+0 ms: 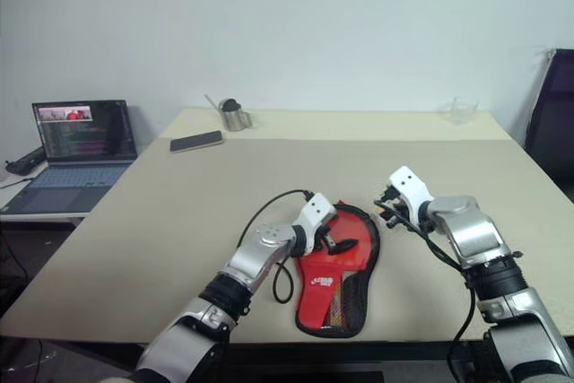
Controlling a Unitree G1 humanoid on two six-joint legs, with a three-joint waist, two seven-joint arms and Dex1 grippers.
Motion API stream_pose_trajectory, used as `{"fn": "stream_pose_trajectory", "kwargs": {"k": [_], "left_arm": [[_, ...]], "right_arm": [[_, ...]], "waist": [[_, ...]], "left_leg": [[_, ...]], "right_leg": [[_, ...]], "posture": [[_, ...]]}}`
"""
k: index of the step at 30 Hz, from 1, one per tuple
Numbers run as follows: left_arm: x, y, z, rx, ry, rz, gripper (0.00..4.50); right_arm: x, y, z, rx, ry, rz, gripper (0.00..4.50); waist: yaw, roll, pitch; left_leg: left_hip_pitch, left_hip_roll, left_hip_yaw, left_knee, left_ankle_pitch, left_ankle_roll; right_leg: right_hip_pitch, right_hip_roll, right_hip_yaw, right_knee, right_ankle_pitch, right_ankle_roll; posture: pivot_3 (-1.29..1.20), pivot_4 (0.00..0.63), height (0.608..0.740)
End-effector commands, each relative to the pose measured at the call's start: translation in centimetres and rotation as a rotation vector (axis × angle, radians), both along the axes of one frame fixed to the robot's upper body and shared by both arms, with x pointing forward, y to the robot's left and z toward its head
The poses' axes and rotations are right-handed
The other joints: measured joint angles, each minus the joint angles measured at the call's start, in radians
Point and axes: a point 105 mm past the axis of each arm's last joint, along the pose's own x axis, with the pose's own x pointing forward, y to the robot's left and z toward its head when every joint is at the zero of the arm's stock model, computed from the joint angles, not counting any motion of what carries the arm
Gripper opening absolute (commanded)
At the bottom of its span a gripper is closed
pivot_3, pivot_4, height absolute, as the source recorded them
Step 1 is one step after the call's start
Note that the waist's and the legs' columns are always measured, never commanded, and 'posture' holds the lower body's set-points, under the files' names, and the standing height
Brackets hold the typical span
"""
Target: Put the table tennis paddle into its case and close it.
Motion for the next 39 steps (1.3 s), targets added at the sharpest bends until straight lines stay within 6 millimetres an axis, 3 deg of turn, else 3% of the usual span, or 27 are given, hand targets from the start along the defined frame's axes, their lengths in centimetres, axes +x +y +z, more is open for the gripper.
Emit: {"fn": "stream_pose_trajectory", "kwargs": {"k": [1, 7, 21, 29, 39], "left_arm": [[-1.5, 2.3, -6.4, 0.187, 0.163, 0.035, 4.5], [-1.5, 2.0, -6.7, 0.199, 0.171, 0.027, 4.5], [-1.8, 1.2, -7.5, 0.22, 0.19, 0.01, 4.5], [-2.2, 0.8, -7.9, 0.238, 0.192, -0.021, 4.5], [-2.4, 0.8, -8.1, 0.256, 0.199, -0.043, 4.5]], "right_arm": [[-1.1, 0.0, 1.6, -0.013, -0.043, 0.095, 0.36], [-4.3, 0.2, 1.6, -0.033, -0.013, 0.284, 0.36], [-10.6, 0.9, -0.2, -0.062, 0.118, 0.55, 0.36], [-14.9, 2.6, -0.8, 0.126, 0.313, 0.646, 0.36], [-17.6, 3.0, -1.3, 0.194, 0.407, 0.691, 0.36]], "waist": [[0.001, 0.0, 0.0], [0.008, 0.0, -0.001], [0.018, -0.002, -0.002], [0.02, -0.003, -0.003], [0.021, -0.002, -0.005]], "left_leg": [[-0.001, 0.0, 0.0, 0.0, 0.0, 0.0], [-0.005, -0.001, -0.005, 0.0, 0.0, 0.0], [-0.007, 0.0, -0.007, 0.0, -0.001, 0.001], [-0.003, 0.0, -0.012, 0.0, -0.002, 0.0], [-0.004, 0.001, -0.022, 0.0, -0.005, -0.001]], "right_leg": [[0.0, 0.0, 0.0, 0.0, 0.0, 0.0], [0.001, -0.001, -0.006, -0.008, 0.0, 0.001], [0.002, -0.001, -0.007, -0.011, 0.001, 0.002], [0.011, -0.002, -0.013, -0.016, 0.0, 0.003], [0.018, -0.002, -0.023, -0.027, 0.0, 0.003]], "posture": [[0.0, 0.15, 0.74], [0.0, 0.15, 0.74], [0.0, 0.15, 0.74], [0.0, 0.15, 0.74], [0.0, 0.15, 0.74]]}}
